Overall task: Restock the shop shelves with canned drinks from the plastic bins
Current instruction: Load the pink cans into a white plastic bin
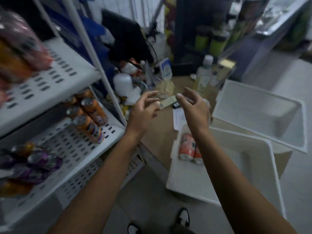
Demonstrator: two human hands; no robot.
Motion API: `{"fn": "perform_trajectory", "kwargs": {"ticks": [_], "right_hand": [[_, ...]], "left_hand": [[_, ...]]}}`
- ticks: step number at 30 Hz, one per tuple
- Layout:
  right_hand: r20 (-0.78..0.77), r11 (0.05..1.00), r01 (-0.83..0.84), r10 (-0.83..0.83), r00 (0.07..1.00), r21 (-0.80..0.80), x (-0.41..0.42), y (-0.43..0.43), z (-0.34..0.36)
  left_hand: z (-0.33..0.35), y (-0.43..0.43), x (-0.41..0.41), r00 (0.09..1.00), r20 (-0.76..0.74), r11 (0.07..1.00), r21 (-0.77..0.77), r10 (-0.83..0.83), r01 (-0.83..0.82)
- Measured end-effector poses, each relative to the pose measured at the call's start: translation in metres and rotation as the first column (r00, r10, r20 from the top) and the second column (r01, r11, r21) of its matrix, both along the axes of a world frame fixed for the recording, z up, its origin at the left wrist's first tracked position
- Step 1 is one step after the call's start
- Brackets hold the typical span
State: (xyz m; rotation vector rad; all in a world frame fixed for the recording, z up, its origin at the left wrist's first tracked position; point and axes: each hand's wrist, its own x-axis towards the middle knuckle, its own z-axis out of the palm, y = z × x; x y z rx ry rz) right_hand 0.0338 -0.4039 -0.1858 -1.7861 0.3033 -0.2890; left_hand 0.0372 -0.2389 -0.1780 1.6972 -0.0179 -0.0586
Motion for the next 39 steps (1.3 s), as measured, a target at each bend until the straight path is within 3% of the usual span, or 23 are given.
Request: {"fn": "perform_trajectory", "kwargs": {"ticks": [5, 11, 23, 26, 39], "right_hand": [[0.174, 0.978, -0.204, 0.195, 0.965, 0.038, 0.008, 0.072, 0.061], [0.271, 0.910, -0.412, 0.387, 0.881, 0.039, 0.006, 0.160, 0.106], [0.213, 0.674, -0.738, 0.724, 0.656, -0.020, -0.008, 0.330, 0.122], [0.177, 0.645, -0.763, 0.756, 0.630, -0.041, -0.004, 0.362, 0.116], [0.224, 0.753, -0.654, 0.651, 0.725, -0.072, -0.001, 0.392, 0.100]], "left_hand": [[0.067, 0.071, -0.013, 0.966, 0.171, 0.981, -0.022, 0.196, -0.195], [0.116, 0.153, -0.044, 0.893, 0.255, 0.927, -0.052, 0.371, -0.371], [0.129, 0.290, -0.110, 0.720, 0.280, 0.768, -0.122, 0.635, -0.629], [0.122, 0.316, -0.124, 0.679, 0.267, 0.719, -0.093, 0.684, -0.689], [0.117, 0.351, -0.162, 0.655, 0.247, 0.683, -0.039, 0.714, -0.730]]}}
